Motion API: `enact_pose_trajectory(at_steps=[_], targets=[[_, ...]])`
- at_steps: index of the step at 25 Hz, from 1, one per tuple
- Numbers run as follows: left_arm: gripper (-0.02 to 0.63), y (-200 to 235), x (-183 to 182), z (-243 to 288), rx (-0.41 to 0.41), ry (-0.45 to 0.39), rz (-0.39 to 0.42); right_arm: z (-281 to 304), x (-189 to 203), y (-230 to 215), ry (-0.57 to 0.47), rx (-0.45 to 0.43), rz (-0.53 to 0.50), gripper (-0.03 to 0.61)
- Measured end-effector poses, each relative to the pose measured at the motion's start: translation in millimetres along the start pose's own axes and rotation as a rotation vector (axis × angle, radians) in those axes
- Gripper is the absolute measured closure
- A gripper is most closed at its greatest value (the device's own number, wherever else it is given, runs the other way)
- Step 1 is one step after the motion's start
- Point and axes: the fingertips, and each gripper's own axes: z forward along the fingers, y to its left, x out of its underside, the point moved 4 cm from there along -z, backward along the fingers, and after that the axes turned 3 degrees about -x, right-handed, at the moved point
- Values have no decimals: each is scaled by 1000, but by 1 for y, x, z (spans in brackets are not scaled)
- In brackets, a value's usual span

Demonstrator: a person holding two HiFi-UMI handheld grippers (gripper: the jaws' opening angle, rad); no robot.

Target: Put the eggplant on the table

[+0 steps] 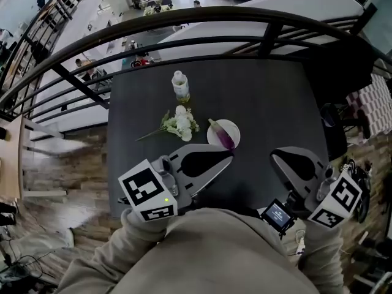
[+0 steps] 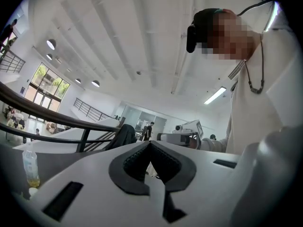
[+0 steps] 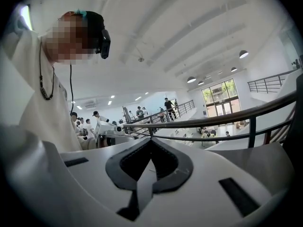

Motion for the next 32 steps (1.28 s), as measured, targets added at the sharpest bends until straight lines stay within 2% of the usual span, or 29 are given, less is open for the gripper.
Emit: enact_pose_trajectory(at_steps=[6, 13, 32], targets=[[609, -23, -13, -11, 13, -36, 40, -3, -11, 28, -23, -18, -46, 563], [609, -34, -23, -26, -8, -52, 60, 12, -21, 46, -43, -52, -108, 565], [609, -44, -20, -26, 36, -58, 77, 5, -16, 53, -65, 1, -109, 565]])
